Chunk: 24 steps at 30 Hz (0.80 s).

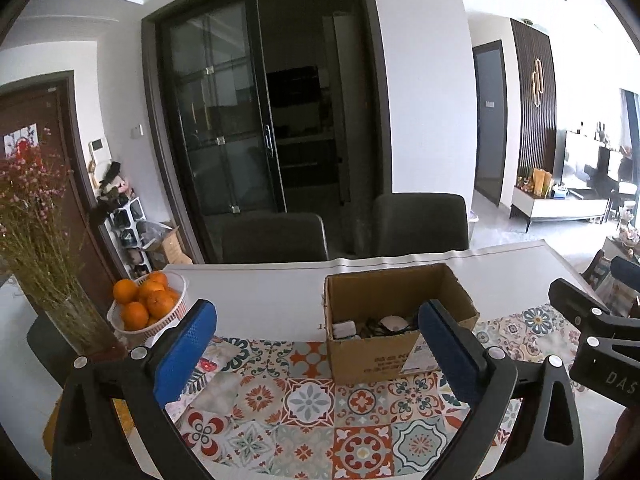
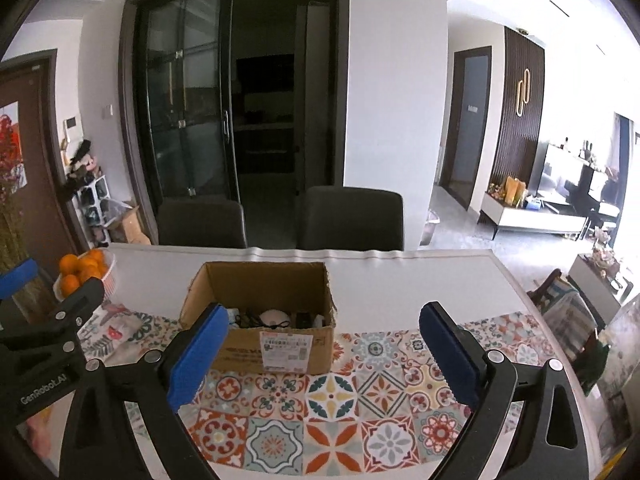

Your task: Organize rigid objects

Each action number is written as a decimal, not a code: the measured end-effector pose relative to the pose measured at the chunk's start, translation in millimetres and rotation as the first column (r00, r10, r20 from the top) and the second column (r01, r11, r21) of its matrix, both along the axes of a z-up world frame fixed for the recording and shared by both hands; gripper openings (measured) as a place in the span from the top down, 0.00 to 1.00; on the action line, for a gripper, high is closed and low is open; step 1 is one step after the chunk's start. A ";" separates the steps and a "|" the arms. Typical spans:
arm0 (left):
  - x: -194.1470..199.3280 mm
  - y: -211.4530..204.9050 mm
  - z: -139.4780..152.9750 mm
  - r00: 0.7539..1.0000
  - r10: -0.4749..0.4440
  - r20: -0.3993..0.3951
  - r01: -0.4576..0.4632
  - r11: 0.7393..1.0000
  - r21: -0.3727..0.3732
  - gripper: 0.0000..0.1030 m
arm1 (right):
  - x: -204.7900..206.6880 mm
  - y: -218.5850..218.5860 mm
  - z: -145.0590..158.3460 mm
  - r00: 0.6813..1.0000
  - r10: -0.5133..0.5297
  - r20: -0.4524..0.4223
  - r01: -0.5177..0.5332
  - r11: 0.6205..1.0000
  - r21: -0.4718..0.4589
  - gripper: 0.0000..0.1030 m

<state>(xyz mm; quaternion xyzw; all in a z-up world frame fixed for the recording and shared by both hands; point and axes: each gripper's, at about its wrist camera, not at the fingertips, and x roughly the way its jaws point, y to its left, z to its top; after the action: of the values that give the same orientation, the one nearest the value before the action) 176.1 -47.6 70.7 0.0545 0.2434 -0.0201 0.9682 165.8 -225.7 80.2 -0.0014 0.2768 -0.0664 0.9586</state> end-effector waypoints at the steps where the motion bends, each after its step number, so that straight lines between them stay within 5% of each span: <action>1: -4.2 -0.4 -0.7 1.000 0.000 0.000 0.000 1.000 0.001 0.00 | -2.9 0.8 1.1 1.000 -0.002 0.005 0.002 1.000 -0.003 0.06; 24: -40.2 8.4 7.7 0.998 0.029 0.055 -0.029 1.000 0.000 0.00 | -33.9 6.9 6.1 0.999 0.035 0.035 -0.036 0.999 0.018 0.06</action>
<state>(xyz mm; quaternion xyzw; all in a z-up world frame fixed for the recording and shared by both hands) 135.9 -39.2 78.4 0.0518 0.2173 -0.0044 0.9747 131.9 -218.8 86.3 0.0039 0.2605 -0.0468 0.9643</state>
